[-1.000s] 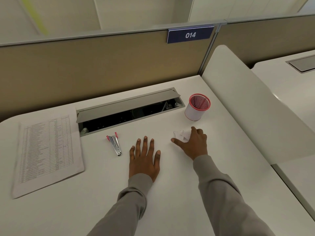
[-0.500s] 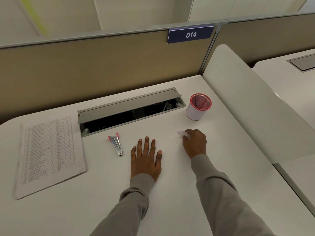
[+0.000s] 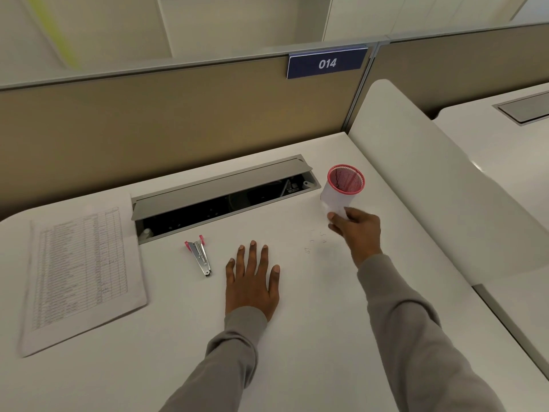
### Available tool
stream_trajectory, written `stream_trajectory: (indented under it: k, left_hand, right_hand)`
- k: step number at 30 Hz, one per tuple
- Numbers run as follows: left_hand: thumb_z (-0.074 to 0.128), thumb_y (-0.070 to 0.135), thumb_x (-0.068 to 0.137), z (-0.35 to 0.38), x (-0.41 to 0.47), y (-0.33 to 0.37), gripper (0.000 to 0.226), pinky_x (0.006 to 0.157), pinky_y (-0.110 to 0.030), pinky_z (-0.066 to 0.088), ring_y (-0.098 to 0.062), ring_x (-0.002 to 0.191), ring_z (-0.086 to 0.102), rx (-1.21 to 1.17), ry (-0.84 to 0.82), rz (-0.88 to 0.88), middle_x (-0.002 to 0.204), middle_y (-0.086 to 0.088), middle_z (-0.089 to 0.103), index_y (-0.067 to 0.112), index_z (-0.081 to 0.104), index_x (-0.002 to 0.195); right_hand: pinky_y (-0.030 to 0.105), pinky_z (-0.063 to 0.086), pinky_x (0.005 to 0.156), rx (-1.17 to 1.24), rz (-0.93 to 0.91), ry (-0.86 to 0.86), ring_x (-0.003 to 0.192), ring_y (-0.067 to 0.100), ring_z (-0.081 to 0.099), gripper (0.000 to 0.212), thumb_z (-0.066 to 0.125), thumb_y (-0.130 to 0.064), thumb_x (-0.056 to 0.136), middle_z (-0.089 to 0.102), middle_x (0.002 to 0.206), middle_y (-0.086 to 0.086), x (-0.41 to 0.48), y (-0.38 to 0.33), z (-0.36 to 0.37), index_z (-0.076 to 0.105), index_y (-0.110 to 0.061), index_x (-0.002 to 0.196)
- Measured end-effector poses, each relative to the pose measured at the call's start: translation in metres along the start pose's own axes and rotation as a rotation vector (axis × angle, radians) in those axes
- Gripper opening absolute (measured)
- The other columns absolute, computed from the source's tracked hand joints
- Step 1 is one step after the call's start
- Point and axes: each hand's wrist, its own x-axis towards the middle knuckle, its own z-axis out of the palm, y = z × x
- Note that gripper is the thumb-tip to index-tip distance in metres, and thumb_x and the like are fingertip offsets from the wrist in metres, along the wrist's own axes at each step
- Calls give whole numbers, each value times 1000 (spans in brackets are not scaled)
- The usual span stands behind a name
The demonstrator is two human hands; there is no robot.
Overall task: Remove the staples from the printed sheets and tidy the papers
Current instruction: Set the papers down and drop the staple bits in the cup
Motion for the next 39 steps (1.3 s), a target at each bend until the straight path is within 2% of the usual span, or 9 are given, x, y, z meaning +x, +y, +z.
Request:
stream_trajectory:
  k: [4,8,12,17,21,28,31,35,39]
  left_hand:
    - [10,54,101,3,1,-1,62,124,-46,7,-23,154,3,-2,4,-1,167,3,8,30,14,158]
    - [9,55,101,4,1,-1,62,123,-45,5,-23,154,2,-2,3,5,167,3,7,30,13,158]
    - [7,55,100,4,1,-2,63,124,-45,2,-22,154,-1,-6,1,5,167,3,5,30,11,158]
    - [7,55,100,4,2,-2,63,124,-45,3,-22,154,-1,-15,-1,1,167,3,5,31,11,158]
    - [4,56,99,3,2,-2,64,124,-45,3,-21,154,-3,-14,-1,1,167,4,3,31,9,158]
    - [11,55,101,4,1,-1,62,123,-44,4,-23,154,4,-4,18,0,167,3,9,30,16,158]
    - [13,54,101,4,1,-1,62,121,-44,4,-23,154,7,0,21,-1,166,3,13,30,19,157]
    - [12,54,101,3,2,-1,62,123,-45,3,-22,154,2,-9,13,2,167,3,8,31,16,158]
    - [9,55,100,3,1,-1,63,124,-45,3,-22,154,-2,-9,5,5,167,4,4,31,11,158]
  right_hand:
    - [34,60,78,-8,-149,100,72,21,74,33,82,-9,74,75,96,12,25,-38,-5,74,-3,105]
    - [19,48,77,-432,-323,256,82,20,68,23,72,-20,81,76,93,7,51,-67,-6,77,-14,103]
    - [23,42,76,-652,-301,233,86,29,63,21,65,-21,88,71,96,15,62,-71,-1,74,-11,104]
    - [40,57,81,-825,-324,160,87,36,65,22,60,-17,85,69,95,15,70,-67,3,73,-13,102]
    - [39,53,92,-878,-354,107,104,34,62,33,54,-15,84,71,108,13,76,-63,2,72,-15,111]
    - [40,45,80,-878,-760,284,98,33,51,28,55,-26,93,62,114,12,15,-24,0,62,-8,114]
    - [44,36,93,-1165,-626,203,114,31,49,54,43,-54,96,54,132,8,-14,36,-2,56,-10,125]
    - [58,5,117,-1343,-221,26,149,30,8,96,8,-75,90,7,164,10,-33,85,-9,17,-4,153]
    - [61,-3,116,-1320,-184,-34,150,31,-11,91,3,-79,86,-13,164,4,-29,81,-1,5,-21,156]
